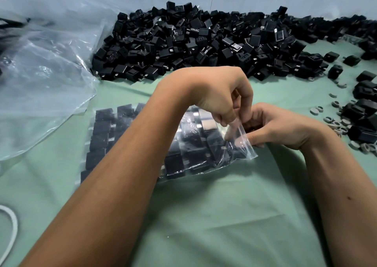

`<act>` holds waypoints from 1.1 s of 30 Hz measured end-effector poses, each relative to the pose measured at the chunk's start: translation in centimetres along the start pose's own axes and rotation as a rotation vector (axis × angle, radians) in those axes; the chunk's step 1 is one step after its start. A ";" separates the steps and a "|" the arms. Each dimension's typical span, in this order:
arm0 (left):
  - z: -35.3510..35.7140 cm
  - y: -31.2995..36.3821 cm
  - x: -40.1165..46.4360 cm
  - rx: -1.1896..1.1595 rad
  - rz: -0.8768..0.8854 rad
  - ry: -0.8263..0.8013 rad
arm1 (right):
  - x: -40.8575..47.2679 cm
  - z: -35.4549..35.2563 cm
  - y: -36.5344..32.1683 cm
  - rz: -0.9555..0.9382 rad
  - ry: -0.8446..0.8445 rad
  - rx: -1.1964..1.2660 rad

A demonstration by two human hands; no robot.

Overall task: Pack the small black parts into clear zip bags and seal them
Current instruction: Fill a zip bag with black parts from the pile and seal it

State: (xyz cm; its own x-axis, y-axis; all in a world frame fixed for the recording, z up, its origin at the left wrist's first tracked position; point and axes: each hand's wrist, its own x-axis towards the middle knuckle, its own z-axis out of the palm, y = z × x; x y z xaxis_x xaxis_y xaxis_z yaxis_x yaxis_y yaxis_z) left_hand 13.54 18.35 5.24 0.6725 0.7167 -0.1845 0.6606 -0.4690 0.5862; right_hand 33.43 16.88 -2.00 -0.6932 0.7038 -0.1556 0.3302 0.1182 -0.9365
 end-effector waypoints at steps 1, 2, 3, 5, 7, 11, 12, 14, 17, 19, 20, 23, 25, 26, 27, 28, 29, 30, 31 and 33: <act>-0.1 -0.1 0.0 -0.003 -0.002 0.004 | 0.0 0.0 0.0 0.003 -0.009 0.013; -0.1 -0.2 0.0 -0.002 -0.001 0.005 | -0.1 -0.1 0.0 0.009 -0.017 0.026; -0.1 -0.2 0.0 0.008 0.002 0.004 | -0.2 -0.1 0.1 0.017 -0.023 0.034; 0.2 -0.2 0.2 0.046 0.012 0.011 | -0.2 -0.2 0.2 0.020 -0.033 0.036; 0.5 0.0 0.5 0.081 0.021 0.027 | -0.2 -0.2 0.3 0.017 -0.037 0.028; 0.7 0.4 0.7 0.104 0.048 0.048 | 0.1 0.2 0.1 0.005 0.000 -0.065; 0.7 0.5 0.7 0.098 0.056 0.045 | 0.2 0.3 0.0 0.005 0.024 -0.099; 0.6 0.6 0.7 0.093 0.066 0.037 | 0.4 0.5 -0.2 0.014 0.042 -0.158; 0.7 0.6 0.8 0.098 0.068 0.024 | 0.6 0.7 -0.4 0.016 0.044 -0.215; 0.7 0.5 0.7 0.078 0.071 0.020 | 0.6 0.6 -0.4 0.005 0.050 -0.230; 0.6 0.4 0.6 0.057 0.075 0.016 | 0.5 0.6 -0.4 0.000 0.048 -0.221; 0.0 -0.2 0.1 -0.019 0.076 0.035 | 0.1 0.0 0.0 0.003 0.010 -0.116; -0.5 -0.8 -0.3 -0.047 0.059 0.062 | -0.3 -0.4 0.1 0.013 -0.012 -0.045; -0.8 -1.2 -0.5 -0.053 0.044 0.068 | -0.4 -0.6 0.2 0.020 -0.015 -0.036; -1.0 -1.5 -0.8 -0.056 0.027 0.065 | -0.4 -0.7 0.3 0.027 -0.013 -0.038; -1.2 -1.9 -1.0 -0.054 0.008 0.055 | -0.4 -0.7 0.3 0.033 -0.009 -0.045; -1.4 -2.2 -1.2 -0.048 -0.013 0.047 | -0.4 -0.7 0.3 0.036 -0.005 -0.049; -1.5 -2.4 -1.4 -0.037 -0.035 0.047 | -0.4 -0.7 0.3 0.037 -0.003 -0.048; -1.5 -2.6 -1.5 -0.026 -0.054 0.059 | -0.3 -0.7 0.3 0.038 -0.006 -0.044; -1.6 -2.8 -1.7 -0.019 -0.083 0.106 | -0.3 -0.7 0.3 0.047 -0.022 -0.042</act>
State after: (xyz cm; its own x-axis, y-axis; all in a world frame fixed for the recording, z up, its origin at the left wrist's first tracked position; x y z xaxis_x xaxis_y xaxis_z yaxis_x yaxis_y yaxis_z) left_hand 9.98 19.27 5.14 0.5763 0.8036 -0.1486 0.7053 -0.3973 0.5871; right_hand 34.19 17.19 -1.97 -0.6904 0.6934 -0.2064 0.3888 0.1150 -0.9141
